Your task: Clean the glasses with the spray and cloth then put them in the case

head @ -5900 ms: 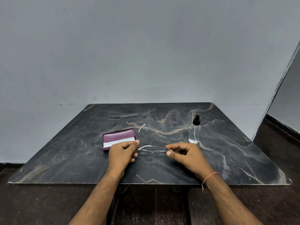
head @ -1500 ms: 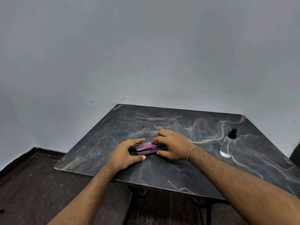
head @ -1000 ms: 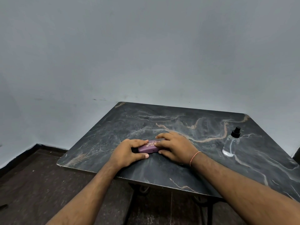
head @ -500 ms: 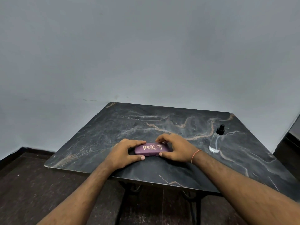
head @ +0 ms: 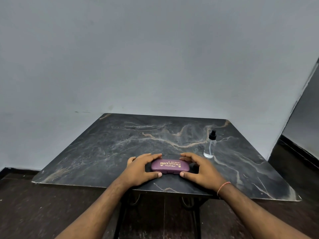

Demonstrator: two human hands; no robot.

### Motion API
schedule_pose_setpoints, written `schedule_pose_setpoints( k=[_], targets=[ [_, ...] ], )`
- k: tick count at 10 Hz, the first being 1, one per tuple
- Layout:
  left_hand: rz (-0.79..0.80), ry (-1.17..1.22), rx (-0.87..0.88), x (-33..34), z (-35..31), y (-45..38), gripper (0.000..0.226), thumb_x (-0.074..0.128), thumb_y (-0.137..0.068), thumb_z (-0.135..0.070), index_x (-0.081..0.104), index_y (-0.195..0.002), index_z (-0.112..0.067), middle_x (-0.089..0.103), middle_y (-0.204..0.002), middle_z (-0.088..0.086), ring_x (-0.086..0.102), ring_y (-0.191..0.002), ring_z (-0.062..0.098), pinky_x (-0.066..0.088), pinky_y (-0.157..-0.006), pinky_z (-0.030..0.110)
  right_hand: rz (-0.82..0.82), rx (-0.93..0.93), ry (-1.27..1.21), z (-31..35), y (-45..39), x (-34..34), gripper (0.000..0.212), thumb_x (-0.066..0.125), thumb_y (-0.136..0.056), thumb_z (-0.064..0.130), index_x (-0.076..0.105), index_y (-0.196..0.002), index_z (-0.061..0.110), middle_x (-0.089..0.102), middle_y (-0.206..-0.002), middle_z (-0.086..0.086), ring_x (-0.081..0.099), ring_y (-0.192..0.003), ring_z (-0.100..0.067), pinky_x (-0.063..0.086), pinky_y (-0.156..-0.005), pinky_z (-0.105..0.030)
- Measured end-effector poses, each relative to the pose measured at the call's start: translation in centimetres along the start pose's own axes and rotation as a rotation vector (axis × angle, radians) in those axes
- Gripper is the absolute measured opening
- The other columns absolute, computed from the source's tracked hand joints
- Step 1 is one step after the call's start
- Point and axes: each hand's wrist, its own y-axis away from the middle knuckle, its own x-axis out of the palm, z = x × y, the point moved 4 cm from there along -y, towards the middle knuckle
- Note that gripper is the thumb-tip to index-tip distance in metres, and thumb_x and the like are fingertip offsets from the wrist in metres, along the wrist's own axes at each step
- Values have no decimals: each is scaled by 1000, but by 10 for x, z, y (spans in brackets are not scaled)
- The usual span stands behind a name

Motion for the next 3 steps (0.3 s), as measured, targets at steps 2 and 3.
schedule_pose_setpoints(
  k=[2,3],
  targets=[
    [14,14,-1,-3,-1,2,100,69,-78,-78,32,-166,-47,46,-164,-31,35,-160,3,20,-135,55,37,53,190,-1,17,-4,87,72,-86,62,35,-160,38,53,-158,14,50,-143,-3,41,-122,-33],
    [9,-40,13,2,-1,7,113,60,-79,-86,20,-173,-36,31,-177,-14,20,-168,13,16,-138,51,38,57,384,0,20,1,96,55,-92,71,17,-168,28,38,-169,5,39,-153,-15,32,-126,-35]
  ],
)
